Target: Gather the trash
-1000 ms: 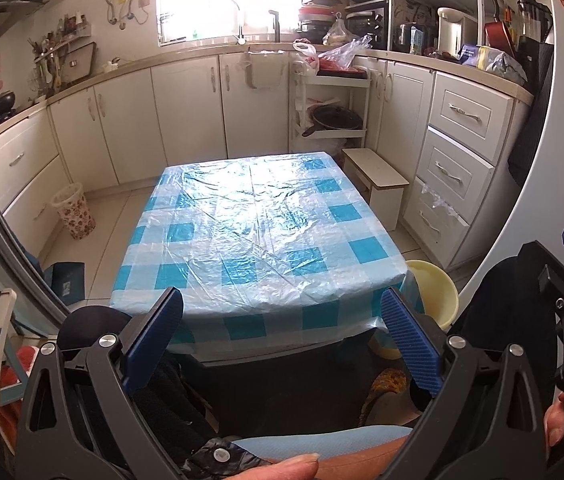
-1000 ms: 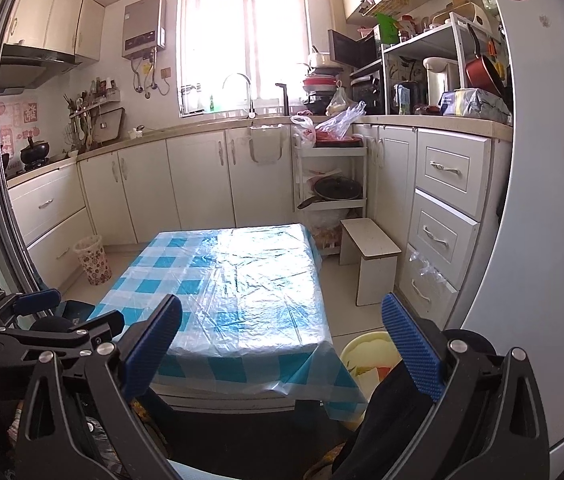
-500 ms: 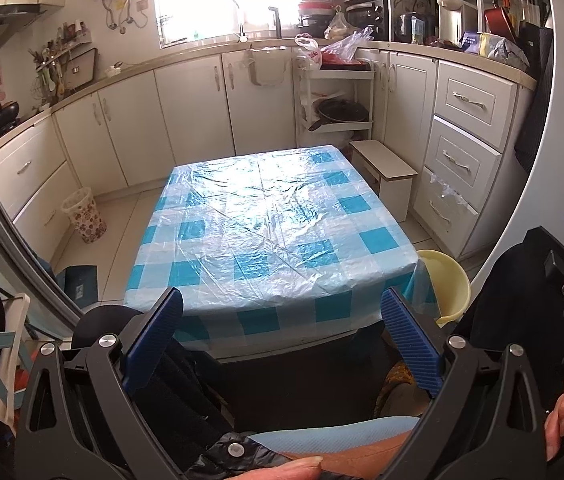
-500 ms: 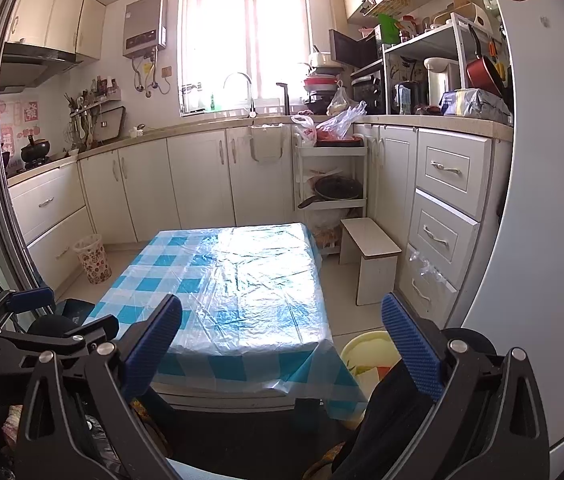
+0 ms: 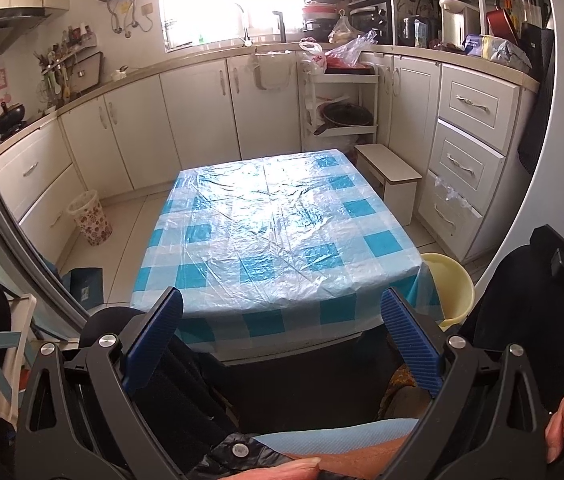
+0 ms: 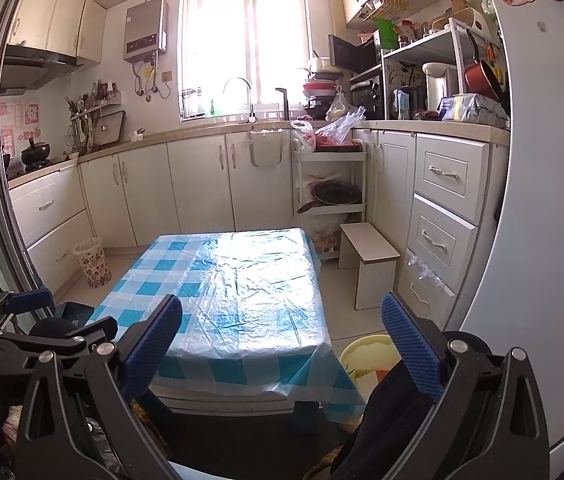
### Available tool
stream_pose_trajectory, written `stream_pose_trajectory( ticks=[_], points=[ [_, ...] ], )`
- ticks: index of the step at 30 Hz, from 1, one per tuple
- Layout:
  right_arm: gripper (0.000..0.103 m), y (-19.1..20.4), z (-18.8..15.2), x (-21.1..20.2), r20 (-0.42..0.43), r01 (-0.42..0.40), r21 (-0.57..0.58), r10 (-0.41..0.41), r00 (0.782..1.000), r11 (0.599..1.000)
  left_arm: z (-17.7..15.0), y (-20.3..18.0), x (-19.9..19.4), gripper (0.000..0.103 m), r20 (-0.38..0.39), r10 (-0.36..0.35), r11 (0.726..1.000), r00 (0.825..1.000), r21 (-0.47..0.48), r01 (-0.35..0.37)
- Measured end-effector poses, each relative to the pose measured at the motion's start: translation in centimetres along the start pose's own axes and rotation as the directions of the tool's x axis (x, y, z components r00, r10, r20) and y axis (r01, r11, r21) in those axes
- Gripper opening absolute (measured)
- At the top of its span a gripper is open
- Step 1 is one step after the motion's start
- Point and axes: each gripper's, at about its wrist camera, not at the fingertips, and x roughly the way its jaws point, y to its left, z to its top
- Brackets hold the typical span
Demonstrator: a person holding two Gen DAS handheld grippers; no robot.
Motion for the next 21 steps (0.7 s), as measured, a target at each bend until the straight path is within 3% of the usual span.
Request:
stream_pose_trajectory(
  ticks=[21],
  points=[
    [0.096, 0.04, 0.07, -0.34, 0.012, 0.001, 0.0, -0.001, 1.0, 1.0, -0.02, 0.07, -0.85, 0.095, 0.028, -0.003, 1.0, 1.0, -0.004, 0.004]
  ],
)
